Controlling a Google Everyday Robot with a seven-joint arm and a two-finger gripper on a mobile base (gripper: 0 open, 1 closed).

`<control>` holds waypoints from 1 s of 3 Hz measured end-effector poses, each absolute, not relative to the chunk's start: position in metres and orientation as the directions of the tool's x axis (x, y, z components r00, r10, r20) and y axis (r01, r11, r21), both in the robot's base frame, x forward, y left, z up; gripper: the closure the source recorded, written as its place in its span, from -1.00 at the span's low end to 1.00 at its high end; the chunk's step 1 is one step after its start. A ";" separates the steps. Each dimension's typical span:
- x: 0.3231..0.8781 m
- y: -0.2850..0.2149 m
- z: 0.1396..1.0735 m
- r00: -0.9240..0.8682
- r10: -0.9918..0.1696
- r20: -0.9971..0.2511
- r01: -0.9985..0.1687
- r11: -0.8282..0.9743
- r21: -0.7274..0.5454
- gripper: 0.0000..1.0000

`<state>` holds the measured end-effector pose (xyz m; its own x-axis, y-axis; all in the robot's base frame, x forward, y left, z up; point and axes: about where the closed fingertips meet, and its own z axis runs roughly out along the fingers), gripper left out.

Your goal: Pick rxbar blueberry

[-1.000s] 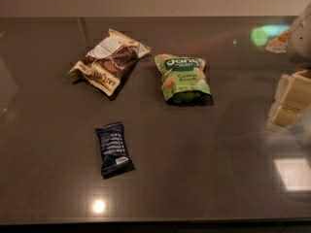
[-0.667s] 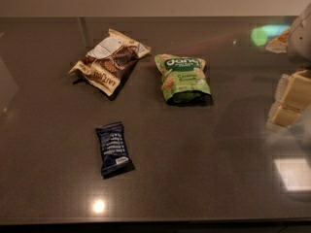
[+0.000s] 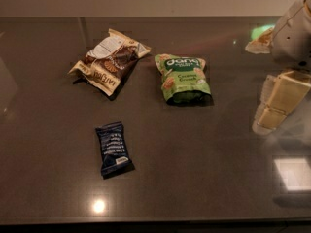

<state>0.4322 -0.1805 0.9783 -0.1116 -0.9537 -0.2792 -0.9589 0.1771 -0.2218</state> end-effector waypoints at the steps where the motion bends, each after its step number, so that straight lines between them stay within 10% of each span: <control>1: 0.426 -0.144 0.973 -0.032 -0.943 -0.330 -0.970 0.109 -0.217 -1.00; 3: 0.420 -0.073 0.948 0.082 -0.905 -0.417 -0.981 0.000 -0.192 -1.00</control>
Offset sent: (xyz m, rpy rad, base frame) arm -0.0149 0.1196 -0.0361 0.1773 0.0315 0.2490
